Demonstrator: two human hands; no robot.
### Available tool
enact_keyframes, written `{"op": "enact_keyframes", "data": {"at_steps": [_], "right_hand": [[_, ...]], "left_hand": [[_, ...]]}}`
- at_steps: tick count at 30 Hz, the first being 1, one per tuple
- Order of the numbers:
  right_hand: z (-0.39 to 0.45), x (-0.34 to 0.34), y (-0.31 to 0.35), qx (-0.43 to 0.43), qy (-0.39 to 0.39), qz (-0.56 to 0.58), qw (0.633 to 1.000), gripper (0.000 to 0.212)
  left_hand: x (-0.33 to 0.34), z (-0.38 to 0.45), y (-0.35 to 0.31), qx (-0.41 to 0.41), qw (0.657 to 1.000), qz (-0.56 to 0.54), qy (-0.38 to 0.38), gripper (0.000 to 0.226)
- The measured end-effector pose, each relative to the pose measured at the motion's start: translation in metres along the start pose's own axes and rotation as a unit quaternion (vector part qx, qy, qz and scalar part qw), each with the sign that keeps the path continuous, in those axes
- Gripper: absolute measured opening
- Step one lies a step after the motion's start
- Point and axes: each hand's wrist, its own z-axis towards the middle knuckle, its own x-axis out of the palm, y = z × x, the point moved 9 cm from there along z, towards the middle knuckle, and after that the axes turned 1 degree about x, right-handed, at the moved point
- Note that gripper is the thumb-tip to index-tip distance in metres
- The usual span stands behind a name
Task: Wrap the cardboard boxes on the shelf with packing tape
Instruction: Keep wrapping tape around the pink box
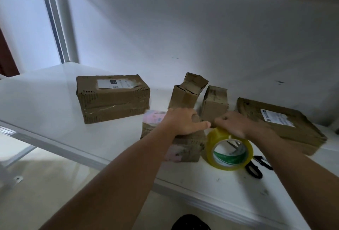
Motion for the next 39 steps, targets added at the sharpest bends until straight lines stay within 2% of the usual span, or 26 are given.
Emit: {"op": "enact_keyframes", "data": {"at_steps": [3,5,7,9,14,17,20,23,24,25,27,28,30,32,34,37,39], "right_hand": [[-0.010,-0.009,-0.024,0.049,-0.033,0.069,0.996,0.034],[-0.023,-0.012,-0.059,0.127,-0.039,0.117,0.984,0.027],[-0.040,-0.001,-0.099,0.216,0.016,0.113,0.970,0.021],[-0.055,0.005,-0.126,0.257,0.074,0.037,0.963,0.027],[-0.059,0.015,-0.135,0.246,0.099,-0.112,0.958,0.033],[-0.049,0.020,-0.129,0.217,0.065,-0.208,0.952,0.022],[-0.043,0.022,-0.131,0.218,0.049,-0.229,0.947,0.031],[-0.044,0.019,-0.129,0.196,0.043,-0.268,0.942,0.021],[-0.045,0.018,-0.131,0.193,0.053,-0.247,0.948,0.020],[-0.049,0.018,-0.135,0.200,0.069,-0.176,0.961,0.023],[-0.059,0.018,-0.137,0.215,0.103,0.055,0.970,0.021],[-0.064,0.014,-0.134,0.206,0.104,0.169,0.958,0.019],[-0.066,-0.003,-0.126,0.182,0.066,0.361,0.912,0.021],[-0.064,-0.021,-0.101,0.131,0.058,0.463,0.875,0.017],[-0.063,-0.034,-0.068,0.066,0.084,0.530,0.841,0.007],[-0.070,-0.028,-0.028,0.003,0.210,0.583,0.785,0.058],[-0.083,-0.008,-0.009,-0.022,0.318,0.513,0.797,0.087]], "left_hand": [[-0.002,-0.003,-0.003,-0.014,1.000,-0.002,0.024,0.072],[0.000,-0.002,-0.005,-0.030,0.998,0.001,0.056,0.079],[0.001,-0.002,-0.005,-0.048,0.995,0.007,0.083,0.084],[0.001,-0.002,-0.005,-0.061,0.994,0.007,0.096,0.084],[0.000,-0.006,-0.008,-0.067,0.993,0.013,0.101,0.082],[-0.003,-0.010,-0.007,-0.072,0.994,0.024,0.081,0.084],[-0.004,-0.013,-0.006,-0.072,0.995,0.020,0.063,0.083],[-0.004,-0.014,-0.005,-0.069,0.996,0.020,0.053,0.084],[-0.004,-0.014,-0.005,-0.069,0.996,0.019,0.050,0.084],[-0.004,-0.013,-0.004,-0.070,0.996,0.016,0.049,0.084],[-0.003,-0.012,-0.002,-0.071,0.996,0.017,0.050,0.086],[-0.002,-0.011,-0.002,-0.072,0.996,0.019,0.052,0.087],[0.000,-0.010,-0.001,-0.073,0.995,0.026,0.056,0.088],[0.000,-0.010,-0.001,-0.077,0.995,0.031,0.064,0.091],[0.000,-0.010,-0.001,-0.080,0.994,0.035,0.073,0.093],[0.000,-0.011,-0.002,-0.081,0.993,0.039,0.072,0.094],[-0.001,-0.011,-0.003,-0.077,0.994,0.039,0.065,0.091]]}}
